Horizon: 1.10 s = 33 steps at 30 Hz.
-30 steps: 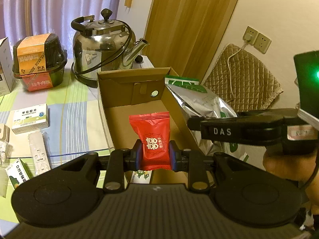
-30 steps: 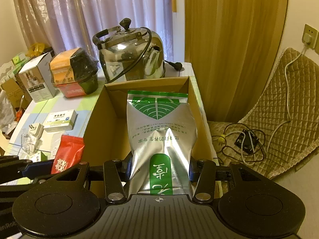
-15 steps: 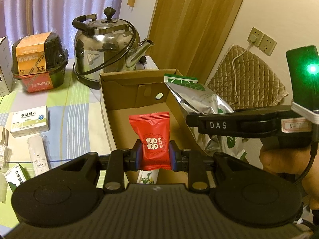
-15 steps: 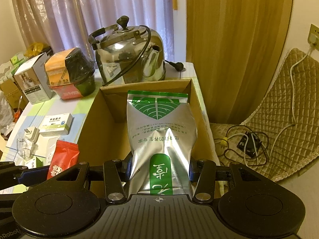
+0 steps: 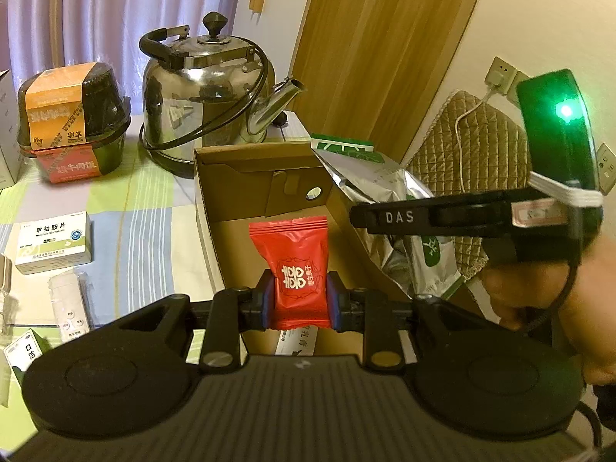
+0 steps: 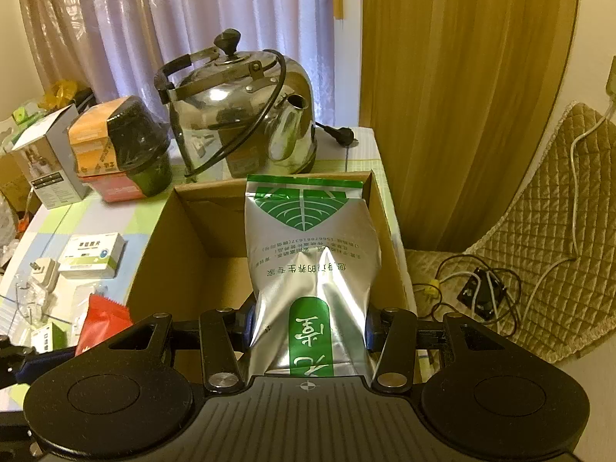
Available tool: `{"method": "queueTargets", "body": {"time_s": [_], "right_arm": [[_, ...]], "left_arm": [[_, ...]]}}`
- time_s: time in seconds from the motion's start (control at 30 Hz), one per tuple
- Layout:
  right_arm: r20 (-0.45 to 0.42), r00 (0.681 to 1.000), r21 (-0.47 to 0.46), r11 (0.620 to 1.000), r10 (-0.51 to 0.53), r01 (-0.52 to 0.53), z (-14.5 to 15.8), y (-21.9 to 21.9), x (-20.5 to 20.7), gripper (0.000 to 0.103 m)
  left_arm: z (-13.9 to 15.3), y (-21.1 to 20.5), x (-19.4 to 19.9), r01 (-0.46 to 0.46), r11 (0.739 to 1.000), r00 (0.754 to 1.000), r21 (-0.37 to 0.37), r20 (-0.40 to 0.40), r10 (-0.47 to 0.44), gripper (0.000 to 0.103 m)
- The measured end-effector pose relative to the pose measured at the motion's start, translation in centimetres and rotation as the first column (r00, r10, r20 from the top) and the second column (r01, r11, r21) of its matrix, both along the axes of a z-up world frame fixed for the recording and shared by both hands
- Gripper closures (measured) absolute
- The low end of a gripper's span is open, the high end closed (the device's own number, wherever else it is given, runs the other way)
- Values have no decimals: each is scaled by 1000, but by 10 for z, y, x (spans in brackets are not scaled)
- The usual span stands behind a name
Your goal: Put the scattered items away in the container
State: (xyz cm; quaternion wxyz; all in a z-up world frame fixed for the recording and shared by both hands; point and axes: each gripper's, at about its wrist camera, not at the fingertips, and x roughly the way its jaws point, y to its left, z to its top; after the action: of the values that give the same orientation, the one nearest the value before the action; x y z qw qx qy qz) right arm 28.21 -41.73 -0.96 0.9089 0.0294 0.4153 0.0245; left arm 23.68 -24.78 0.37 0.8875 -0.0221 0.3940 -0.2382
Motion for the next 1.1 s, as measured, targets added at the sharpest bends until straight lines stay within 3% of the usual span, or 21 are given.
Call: {"method": "queueTargets", "body": {"time_s": [0.37,0.43,0.47,0.5,1.1], "right_arm": [[2,1000,-3,1000,6,-6,-11,1,15,52],[-4,1000,2,1000,20,-20,-13,2,16,41],[5,1000,-1,1000,20,-20,-13,2,15,28],[21,1000,-7,1000,19,-19,-12,2,14,21],[48,999,-3,1000,-13,13,-1,-8,-3,21]], "left_arm": [[-4,3,9,-2,1000,1000,0,-12,2,80],[-5,3,9,-3,1000,1000,1,-13,3,80],[-5,4,10,-4,1000,1000,1,-13,4,80],[-6,4,10,-5,1000,1000,1,-14,5,80],[-4,2,7,3,1000,1000,-1,-14,-3,80]]}}
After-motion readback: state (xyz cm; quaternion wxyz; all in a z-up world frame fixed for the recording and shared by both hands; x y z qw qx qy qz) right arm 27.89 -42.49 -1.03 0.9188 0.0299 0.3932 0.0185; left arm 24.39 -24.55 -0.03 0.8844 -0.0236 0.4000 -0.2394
